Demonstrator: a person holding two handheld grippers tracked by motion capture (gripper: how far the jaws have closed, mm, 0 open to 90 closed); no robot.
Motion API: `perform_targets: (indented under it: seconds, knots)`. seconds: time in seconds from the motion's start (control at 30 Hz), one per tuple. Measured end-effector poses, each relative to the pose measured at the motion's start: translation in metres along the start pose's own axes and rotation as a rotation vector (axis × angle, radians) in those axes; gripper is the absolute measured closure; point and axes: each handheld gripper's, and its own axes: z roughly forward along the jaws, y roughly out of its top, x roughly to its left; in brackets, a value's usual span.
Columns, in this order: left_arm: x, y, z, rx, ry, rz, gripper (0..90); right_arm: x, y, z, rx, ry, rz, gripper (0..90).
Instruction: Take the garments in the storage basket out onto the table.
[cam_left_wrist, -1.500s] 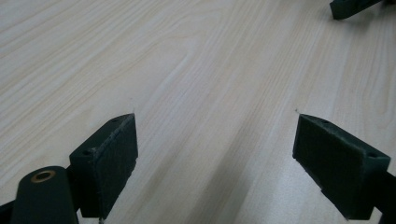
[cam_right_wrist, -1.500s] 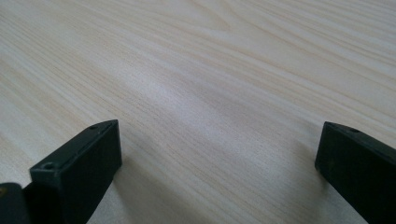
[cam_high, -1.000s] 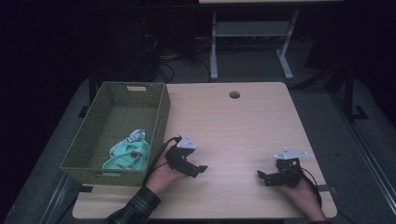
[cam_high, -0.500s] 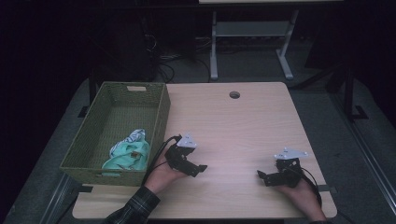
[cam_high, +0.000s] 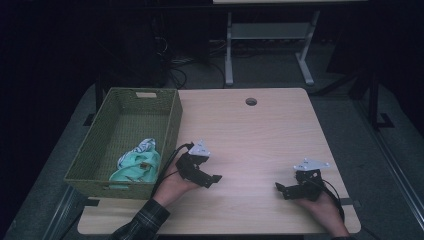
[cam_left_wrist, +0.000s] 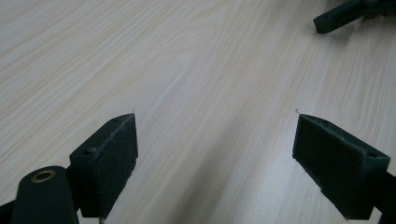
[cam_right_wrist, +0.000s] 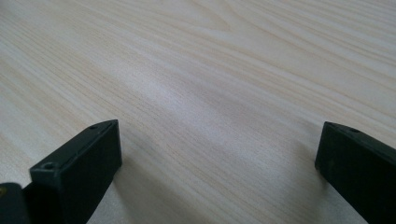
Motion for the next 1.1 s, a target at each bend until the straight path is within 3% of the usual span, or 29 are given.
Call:
perform_targets:
  seconds: [0.2,0.47,0.57,1.1]
  knots:
    - [0.000,0.002,-0.002,-0.008,-0.008,-0.014,13.5,0.000,0.000,0.000,0.000,0.000,0.000,0.0]
    - [-0.001,0.007,-0.006,0.006,-0.007,-0.003,13.5,0.000,0.000,0.000,0.001,0.001,0.002,0.0]
    - [-0.002,0.008,-0.007,-0.004,-0.016,-0.022,13.5,0.000,0.000,0.000,0.001,0.001,0.002,0.0]
    - [0.000,0.016,-0.014,0.008,-0.016,-0.001,13.5,0.000,0.000,0.000,-0.001,0.000,-0.003,0.0]
